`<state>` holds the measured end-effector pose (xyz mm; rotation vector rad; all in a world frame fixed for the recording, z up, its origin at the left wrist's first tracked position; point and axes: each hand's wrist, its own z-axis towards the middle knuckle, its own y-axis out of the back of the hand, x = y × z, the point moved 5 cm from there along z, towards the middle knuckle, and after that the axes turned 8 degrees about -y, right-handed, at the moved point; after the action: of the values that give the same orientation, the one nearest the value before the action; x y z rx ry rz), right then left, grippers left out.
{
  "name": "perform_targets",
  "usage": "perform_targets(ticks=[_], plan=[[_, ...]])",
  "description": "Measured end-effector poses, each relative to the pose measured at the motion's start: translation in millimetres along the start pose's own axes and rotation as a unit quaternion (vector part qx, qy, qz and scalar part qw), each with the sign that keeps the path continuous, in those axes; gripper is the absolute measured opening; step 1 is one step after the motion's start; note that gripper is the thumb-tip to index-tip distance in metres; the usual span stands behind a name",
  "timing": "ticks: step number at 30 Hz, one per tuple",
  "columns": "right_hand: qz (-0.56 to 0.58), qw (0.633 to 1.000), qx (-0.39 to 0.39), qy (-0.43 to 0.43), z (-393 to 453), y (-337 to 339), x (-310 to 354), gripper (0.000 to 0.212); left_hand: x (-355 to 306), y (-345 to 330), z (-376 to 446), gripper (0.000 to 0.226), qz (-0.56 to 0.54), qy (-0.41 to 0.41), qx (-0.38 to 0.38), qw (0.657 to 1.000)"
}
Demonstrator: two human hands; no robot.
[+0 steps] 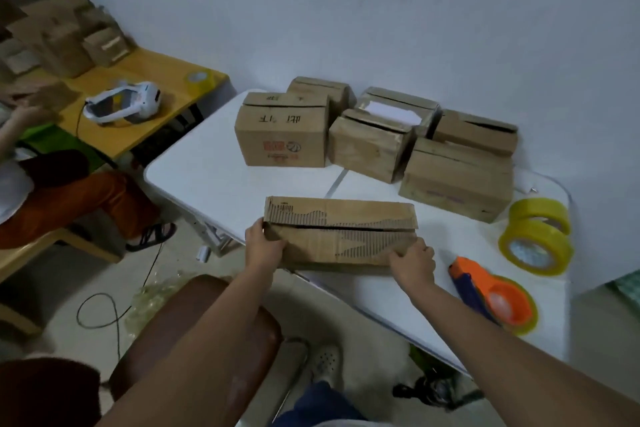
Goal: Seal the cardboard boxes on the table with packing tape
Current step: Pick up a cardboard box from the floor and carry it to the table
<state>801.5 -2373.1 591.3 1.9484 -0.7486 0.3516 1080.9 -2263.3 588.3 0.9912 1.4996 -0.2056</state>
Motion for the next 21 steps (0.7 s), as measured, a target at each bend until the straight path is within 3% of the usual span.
perform_targets(ticks=[8, 13, 15, 17, 19, 21], plan=[[0.025, 0.996, -0.053, -0.072, 55.7, -4.6, 38.0, 0.063, -32.8, -43.4, 97.6, 0.062, 0.030, -0.019, 0.106, 0.994], [0.036, 0.992, -0.102, -0.060, 69.9, -9.5, 31.2, 0.053, -35.7, -64.1, 113.4, 0.066, 0.172, -0.035, 0.160, 0.971], [0.081, 0.988, -0.124, -0.048, 74.6, -4.4, 26.8, 0.043, -46.4, -70.4, 109.3, 0.076, 0.289, -0.119, 0.108, 0.944], [0.116, 0.984, -0.133, -0.038, 79.1, 0.7, 17.5, 0.038, -61.0, -81.3, 98.8, 0.080, 0.340, -0.240, 0.069, 0.906], [0.093, 0.985, -0.139, -0.029, 84.1, 5.9, 0.4, 0.036, -69.0, -101.1, 86.4, 0.088, 0.379, -0.351, 0.112, 0.849], [0.025, 0.988, -0.146, -0.052, 87.3, 13.1, -24.9, 0.036, -65.9, -125.5, 73.3, 0.082, 0.386, -0.425, 0.229, 0.786]])
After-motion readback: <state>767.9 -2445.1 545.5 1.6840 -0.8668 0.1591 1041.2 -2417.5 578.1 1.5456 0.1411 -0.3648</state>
